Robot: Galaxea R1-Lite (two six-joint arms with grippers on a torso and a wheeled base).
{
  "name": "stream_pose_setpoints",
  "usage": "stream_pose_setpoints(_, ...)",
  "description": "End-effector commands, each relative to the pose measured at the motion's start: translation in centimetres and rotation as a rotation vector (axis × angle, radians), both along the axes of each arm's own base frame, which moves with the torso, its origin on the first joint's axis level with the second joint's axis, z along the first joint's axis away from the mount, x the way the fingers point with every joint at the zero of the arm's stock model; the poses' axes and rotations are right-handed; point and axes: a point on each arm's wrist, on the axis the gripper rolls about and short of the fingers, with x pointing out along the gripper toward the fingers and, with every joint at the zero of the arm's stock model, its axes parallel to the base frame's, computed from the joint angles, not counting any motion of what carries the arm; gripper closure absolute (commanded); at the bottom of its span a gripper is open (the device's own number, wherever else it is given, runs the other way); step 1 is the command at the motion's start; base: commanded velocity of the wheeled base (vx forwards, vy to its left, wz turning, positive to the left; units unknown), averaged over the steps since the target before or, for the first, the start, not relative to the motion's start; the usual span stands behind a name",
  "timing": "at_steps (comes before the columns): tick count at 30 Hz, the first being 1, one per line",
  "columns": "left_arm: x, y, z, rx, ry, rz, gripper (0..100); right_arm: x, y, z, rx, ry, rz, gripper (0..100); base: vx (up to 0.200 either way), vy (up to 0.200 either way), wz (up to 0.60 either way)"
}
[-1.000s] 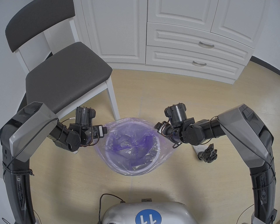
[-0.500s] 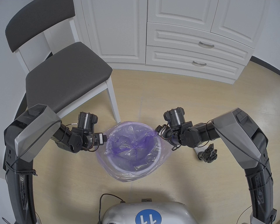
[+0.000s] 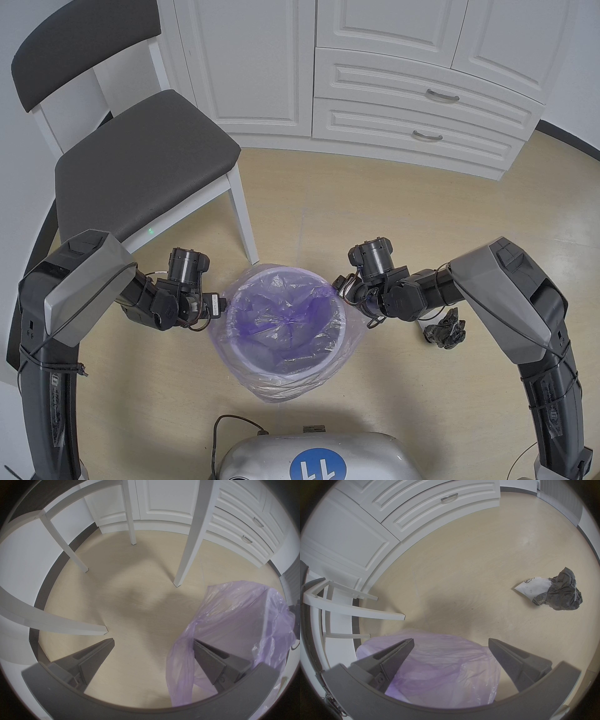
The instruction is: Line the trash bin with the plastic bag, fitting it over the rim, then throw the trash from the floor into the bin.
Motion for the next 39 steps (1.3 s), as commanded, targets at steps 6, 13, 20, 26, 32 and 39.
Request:
stream_pose_setpoints(6, -1.9, 0.8, 5.2, -0.026, -0.076, 0.0, 0, -2.0, -1.8, 6.5, -0.068, -0.095, -0.005, 0, 0.0, 0.0, 0.0)
stream_pose_setpoints(13, -4.1, 1.1, 7.0, 0.027, -0.084, -0.049, 0, -5.8, -4.0, 8.4, -0.308, -0.047, 0.138, 0, 0.0, 0.0, 0.0)
stream_pose_setpoints(20, -5.3, 0.8, 7.1, 0.055, -0.098, -0.086, 0, -8.7, -4.1, 4.2, -0.544, 0.175, 0.347, 0, 0.0, 0.0, 0.0)
stream_pose_setpoints(26, -6.2, 1.4, 8.3, 0.066, -0.126, -0.09, 0, -9.4, -2.4, -0.1, -0.597, 0.261, 0.43, 0, 0.0, 0.0, 0.0)
stream_pose_setpoints(32, -7.0, 1.4, 8.8, 0.071, -0.148, -0.103, 0, -10.9, -0.3, -1.1, -0.55, 0.285, 0.528, 0, 0.0, 0.0, 0.0)
stream_pose_setpoints(39, -6.9, 1.3, 8.4, 0.086, -0.172, -0.115, 0, -10.2, 1.3, -2.2, -0.469, 0.257, 0.483, 0, 0.0, 0.0, 0.0)
